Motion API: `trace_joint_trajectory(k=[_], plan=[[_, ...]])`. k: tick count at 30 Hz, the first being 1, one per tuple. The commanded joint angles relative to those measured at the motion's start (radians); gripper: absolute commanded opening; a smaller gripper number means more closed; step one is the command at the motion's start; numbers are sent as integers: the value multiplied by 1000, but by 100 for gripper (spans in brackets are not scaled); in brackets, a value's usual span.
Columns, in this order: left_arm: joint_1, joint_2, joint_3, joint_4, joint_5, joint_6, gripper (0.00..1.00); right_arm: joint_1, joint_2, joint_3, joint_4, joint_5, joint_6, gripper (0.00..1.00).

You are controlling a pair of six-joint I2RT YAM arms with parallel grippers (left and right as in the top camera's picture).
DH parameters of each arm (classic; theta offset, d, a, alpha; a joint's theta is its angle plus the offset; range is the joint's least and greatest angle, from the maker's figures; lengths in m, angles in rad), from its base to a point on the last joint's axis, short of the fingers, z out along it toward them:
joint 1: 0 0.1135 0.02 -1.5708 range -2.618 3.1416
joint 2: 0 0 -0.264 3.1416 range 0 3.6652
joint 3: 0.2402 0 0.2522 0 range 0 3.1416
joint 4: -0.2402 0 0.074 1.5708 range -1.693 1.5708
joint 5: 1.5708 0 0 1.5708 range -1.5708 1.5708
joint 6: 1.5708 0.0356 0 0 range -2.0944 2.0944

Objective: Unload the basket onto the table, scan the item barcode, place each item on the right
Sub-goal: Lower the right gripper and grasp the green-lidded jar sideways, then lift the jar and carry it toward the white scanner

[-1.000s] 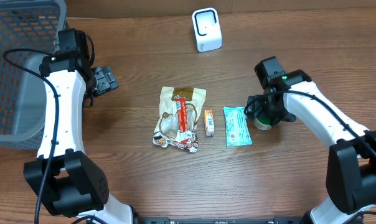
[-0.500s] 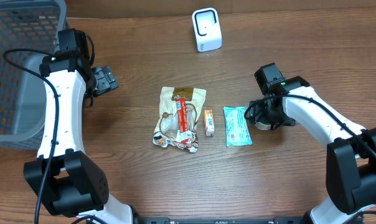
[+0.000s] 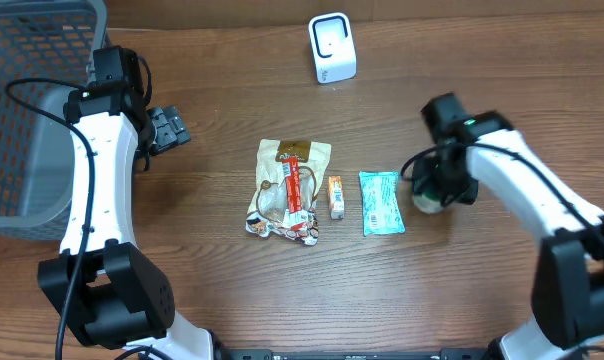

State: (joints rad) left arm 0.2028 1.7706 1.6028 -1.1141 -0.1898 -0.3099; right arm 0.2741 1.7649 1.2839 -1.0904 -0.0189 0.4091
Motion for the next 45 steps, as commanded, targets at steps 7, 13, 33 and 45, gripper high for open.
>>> trace_joint_trajectory(k=[7, 13, 33, 45], plan=[[-7, -26, 16, 0, 7, 18, 100, -100, -166, 76, -107, -570, 340, 4], [-7, -26, 16, 0, 7, 18, 100, -98, -166, 76, -240, -706, 373, 4], [-7, -26, 16, 0, 7, 18, 100, -98, -166, 76, -307, -885, 377, 4], [-7, -26, 16, 0, 7, 18, 100, -98, -166, 76, -307, -908, 377, 4]])
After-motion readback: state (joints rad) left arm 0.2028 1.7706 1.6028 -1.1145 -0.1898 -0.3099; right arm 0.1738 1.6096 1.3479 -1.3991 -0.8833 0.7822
